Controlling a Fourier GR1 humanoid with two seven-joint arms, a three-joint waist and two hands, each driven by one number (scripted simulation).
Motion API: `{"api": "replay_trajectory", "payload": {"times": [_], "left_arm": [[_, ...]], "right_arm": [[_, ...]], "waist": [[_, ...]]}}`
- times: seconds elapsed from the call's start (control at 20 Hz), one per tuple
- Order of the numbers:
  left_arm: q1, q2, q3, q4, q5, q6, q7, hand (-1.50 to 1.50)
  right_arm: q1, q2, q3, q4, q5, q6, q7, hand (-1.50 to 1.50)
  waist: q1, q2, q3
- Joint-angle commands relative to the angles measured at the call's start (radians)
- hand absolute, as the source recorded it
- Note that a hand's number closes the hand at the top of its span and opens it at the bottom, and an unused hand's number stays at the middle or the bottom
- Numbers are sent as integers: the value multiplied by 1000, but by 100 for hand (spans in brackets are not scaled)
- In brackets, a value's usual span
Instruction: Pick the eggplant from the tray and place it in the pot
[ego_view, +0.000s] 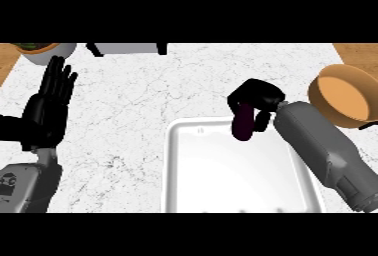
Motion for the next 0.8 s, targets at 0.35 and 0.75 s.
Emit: {"api": "replay_trajectory", "payload": {"times": [0.35,0.75], "left_arm": [[-1,-6,-18,2,1,-17,0,0],[-44,-11,-35,1,5,-32,19,0]], "right_arm": [[-271,-97,-297,212,-32,-349,844,150],[-487,-142,-202,357,214,-628,1452,150]], "waist": [[64,5,-10],[96,11,-7]]}}
